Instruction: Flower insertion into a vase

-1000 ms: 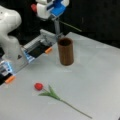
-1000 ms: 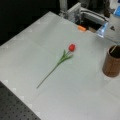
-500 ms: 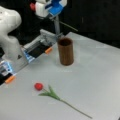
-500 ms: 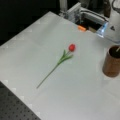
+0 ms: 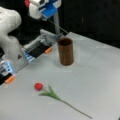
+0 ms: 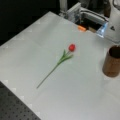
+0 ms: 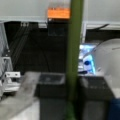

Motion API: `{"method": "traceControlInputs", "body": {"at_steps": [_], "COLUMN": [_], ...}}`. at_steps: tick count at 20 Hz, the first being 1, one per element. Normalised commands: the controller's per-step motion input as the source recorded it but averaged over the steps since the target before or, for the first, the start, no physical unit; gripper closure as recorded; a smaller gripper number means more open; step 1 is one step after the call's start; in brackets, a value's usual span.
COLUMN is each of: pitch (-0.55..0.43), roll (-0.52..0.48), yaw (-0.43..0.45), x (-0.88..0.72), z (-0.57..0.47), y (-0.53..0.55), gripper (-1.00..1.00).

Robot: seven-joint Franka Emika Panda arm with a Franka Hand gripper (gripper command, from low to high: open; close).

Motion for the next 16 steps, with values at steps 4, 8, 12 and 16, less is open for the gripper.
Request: {"method": "traceControlInputs", "body": {"at_steps": [4, 8, 12, 16], "pitch": [0.675, 0.728, 0.651, 0.529], "roll": [0.061, 0.033, 0.012, -0.019], "yaw": [0.011, 0.111, 0.134, 0.132], "x": [0.32, 0.54, 0.56, 0.40], "z": [0.27, 0.25, 0.10, 0.01], "y": [0.02, 0.05, 0.11, 0.12], "gripper": [1.00, 1.00, 1.00, 1.00]}}
